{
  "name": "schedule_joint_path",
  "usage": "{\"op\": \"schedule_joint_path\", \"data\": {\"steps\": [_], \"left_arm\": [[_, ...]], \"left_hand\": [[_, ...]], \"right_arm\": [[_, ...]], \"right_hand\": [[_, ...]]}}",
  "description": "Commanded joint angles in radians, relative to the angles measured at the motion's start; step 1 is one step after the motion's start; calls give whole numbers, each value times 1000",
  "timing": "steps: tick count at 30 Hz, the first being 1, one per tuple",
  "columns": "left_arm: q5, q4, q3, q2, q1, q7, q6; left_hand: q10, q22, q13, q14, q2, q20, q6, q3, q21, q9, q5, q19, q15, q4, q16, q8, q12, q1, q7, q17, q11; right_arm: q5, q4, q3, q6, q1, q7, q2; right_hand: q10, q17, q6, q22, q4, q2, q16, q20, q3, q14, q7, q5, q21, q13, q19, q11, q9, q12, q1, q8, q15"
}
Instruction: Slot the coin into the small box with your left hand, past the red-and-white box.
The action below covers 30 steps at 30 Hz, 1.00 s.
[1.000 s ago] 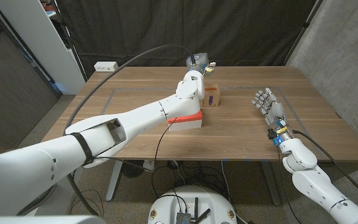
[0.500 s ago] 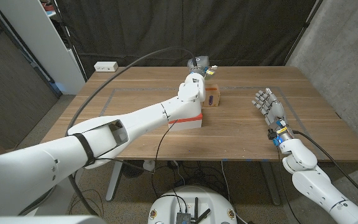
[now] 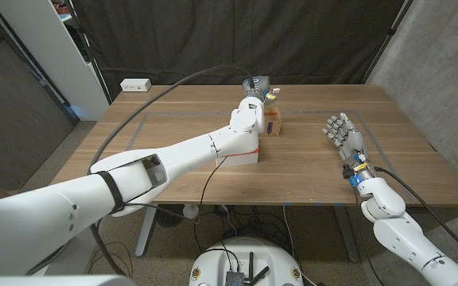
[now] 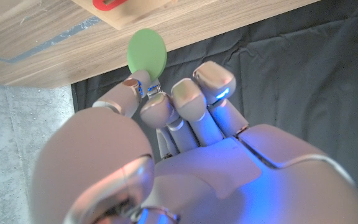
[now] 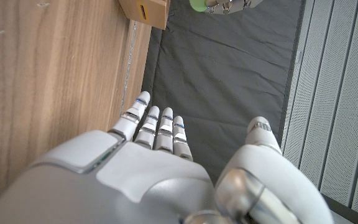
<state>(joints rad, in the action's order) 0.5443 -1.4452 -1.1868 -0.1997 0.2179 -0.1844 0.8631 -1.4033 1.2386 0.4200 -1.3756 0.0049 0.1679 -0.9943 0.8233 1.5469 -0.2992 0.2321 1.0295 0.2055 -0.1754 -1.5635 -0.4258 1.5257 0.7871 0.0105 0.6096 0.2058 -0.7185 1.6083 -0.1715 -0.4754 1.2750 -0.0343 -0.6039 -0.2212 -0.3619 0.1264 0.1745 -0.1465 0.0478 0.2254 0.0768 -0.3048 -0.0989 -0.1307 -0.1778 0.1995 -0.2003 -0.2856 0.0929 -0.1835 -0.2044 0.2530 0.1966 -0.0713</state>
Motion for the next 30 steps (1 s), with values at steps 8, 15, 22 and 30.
{"op": "schedule_joint_path", "data": {"steps": [8, 15, 22, 30], "left_arm": [[22, 67, -14, 21, 10, -19, -68], [41, 108, -22, 40, 13, -48, -85], [32, 133, -9, 55, 20, -57, -98], [25, 163, -8, 64, 18, -60, -118]], "left_hand": [[-2, 1, 4, -5, -3, 45, -8, -2, 4, -11, 2, 1, 1, -4, 4, -7, -1, 0, 7, 4, 4], [-3, 2, 10, -4, -2, 45, -9, -1, 4, -13, 2, -2, 1, -5, 4, -8, 3, 2, 7, 5, 5], [-1, 1, 6, -2, -1, 45, -10, -2, 5, -12, 2, 0, 1, -5, 6, -8, -2, 4, 8, 3, 4], [-1, 1, 10, -4, -2, 45, -11, -3, 4, -14, 1, 1, 2, -5, 4, -9, -1, 5, 9, 5, 5]], "right_arm": [[-1, -1, 5, 2, 4, -5, 1], [-3, -4, 3, 5, 1, -4, 2], [-1, -12, 0, 3, -4, -1, 4], [-1, -14, 0, 8, -8, -4, 4]], "right_hand": [[-5, 1, 2, 1, -4, 9, 2, 0, -2, -8, 6, -6, -1, -1, -8, -1, -4, 0, 1, 1, 2], [-6, 2, 2, 1, -5, 9, 2, 0, -3, -8, 6, -6, -1, -1, -8, -2, -4, 0, 3, 2, 3], [-5, 2, 2, 1, -5, 10, 2, 0, -3, -8, 6, -7, -1, -1, -8, -3, -4, 0, 4, 1, 3], [-5, 2, 1, 1, -5, 10, 2, 0, -4, -8, 6, -7, -1, -1, -8, -1, -4, 1, 5, 1, 3]]}}
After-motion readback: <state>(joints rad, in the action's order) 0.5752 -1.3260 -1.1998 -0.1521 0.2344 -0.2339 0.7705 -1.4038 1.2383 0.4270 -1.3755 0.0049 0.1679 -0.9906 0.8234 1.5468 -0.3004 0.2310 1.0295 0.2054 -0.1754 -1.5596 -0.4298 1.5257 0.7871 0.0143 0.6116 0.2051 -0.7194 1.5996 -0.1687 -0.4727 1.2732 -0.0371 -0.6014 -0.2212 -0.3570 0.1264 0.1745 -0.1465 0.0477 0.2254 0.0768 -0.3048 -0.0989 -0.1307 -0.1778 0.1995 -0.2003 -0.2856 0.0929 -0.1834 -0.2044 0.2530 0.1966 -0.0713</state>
